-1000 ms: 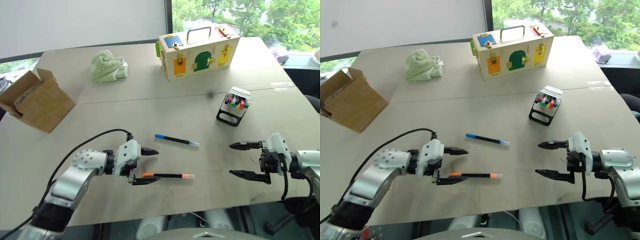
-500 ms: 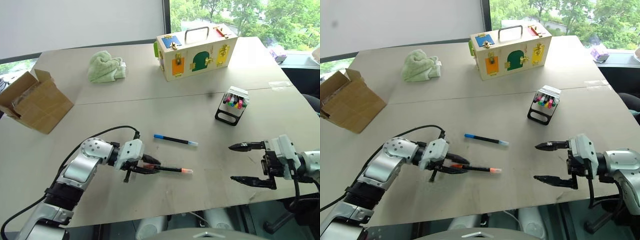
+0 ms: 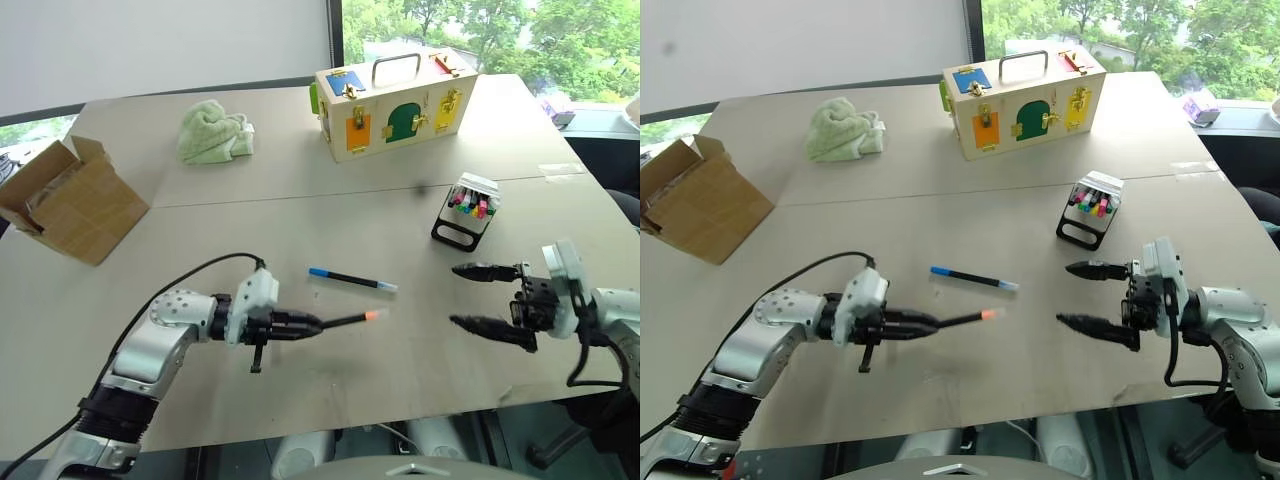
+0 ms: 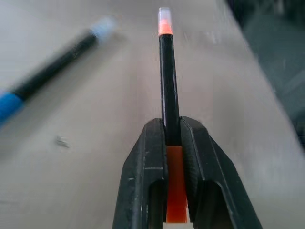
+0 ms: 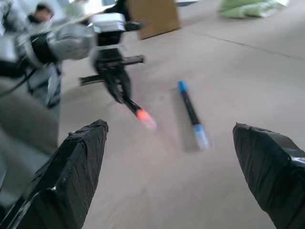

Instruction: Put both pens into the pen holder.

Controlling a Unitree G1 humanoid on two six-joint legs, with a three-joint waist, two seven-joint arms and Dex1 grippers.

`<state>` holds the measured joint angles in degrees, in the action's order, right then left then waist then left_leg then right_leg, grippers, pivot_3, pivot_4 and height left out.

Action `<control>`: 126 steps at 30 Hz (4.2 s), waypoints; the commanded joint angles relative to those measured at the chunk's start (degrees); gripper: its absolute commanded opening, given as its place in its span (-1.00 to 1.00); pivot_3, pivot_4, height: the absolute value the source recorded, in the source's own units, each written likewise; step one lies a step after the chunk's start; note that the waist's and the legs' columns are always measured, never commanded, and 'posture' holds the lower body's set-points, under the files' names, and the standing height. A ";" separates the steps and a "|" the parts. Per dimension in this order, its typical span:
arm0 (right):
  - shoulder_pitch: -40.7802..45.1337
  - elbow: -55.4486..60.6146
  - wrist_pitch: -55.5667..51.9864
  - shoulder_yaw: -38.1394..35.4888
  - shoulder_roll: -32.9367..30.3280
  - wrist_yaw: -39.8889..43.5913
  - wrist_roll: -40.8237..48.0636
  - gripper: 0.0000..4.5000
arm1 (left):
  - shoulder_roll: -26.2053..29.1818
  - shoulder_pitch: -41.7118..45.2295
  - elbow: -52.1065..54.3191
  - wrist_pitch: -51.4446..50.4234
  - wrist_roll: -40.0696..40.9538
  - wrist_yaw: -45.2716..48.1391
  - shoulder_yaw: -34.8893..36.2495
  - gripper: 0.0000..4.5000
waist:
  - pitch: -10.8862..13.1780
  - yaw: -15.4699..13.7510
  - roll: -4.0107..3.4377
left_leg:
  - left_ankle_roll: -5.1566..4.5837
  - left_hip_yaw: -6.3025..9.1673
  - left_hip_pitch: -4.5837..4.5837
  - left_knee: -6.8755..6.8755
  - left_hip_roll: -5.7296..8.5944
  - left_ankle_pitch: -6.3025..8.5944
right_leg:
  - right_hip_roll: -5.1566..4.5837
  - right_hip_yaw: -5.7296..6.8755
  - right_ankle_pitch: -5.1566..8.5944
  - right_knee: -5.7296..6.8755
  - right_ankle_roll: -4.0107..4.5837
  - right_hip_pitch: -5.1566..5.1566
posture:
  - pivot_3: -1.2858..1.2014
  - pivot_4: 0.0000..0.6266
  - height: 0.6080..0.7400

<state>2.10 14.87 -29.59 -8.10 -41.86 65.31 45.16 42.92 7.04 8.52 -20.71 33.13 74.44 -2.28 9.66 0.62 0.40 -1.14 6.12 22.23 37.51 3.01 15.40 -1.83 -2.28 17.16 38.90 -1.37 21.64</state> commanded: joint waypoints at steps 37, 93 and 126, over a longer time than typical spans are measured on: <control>24.26 5.35 -9.59 -10.98 12.24 -29.85 18.64 -0.99 | -12.23 8.81 11.54 -15.28 15.14 -19.67 9.81 0.18 | -0.01 0.32 -0.02 | 0.30 0.01 0.27 0.03 0.08 -0.19 | 0.02 0.03 -0.01 0.03 -0.01 0.27 | 0.03 -0.52 1.00; 22.98 -17.89 59.70 8.42 4.04 -26.49 -49.49 0.94 | -0.62 4.87 27.10 -16.15 3.75 -33.98 7.98 0.19 | -0.04 0.22 -0.01 | 0.32 -0.17 0.52 0.51 -0.02 -0.20 | 0.15 -0.10 -0.06 0.31 -0.08 0.48 | 0.03 -0.52 1.00; -5.93 13.33 8.10 5.47 -2.18 -15.94 -12.19 1.00 | -9.35 37.21 -52.34 33.26 -24.58 9.55 -11.90 0.83 | 0.04 0.23 0.17 | 0.05 -0.05 0.56 0.93 0.24 -0.06 | 0.02 0.18 -0.07 0.86 -0.15 0.49 | 0.03 -0.52 1.00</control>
<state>-3.29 25.02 -20.78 -0.78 -43.35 49.49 32.03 33.86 42.70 -40.76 10.73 8.54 81.51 -14.59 9.70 0.85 0.57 -1.09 6.07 22.80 38.45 3.25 15.34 -1.80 -2.06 17.09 39.77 -1.52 22.15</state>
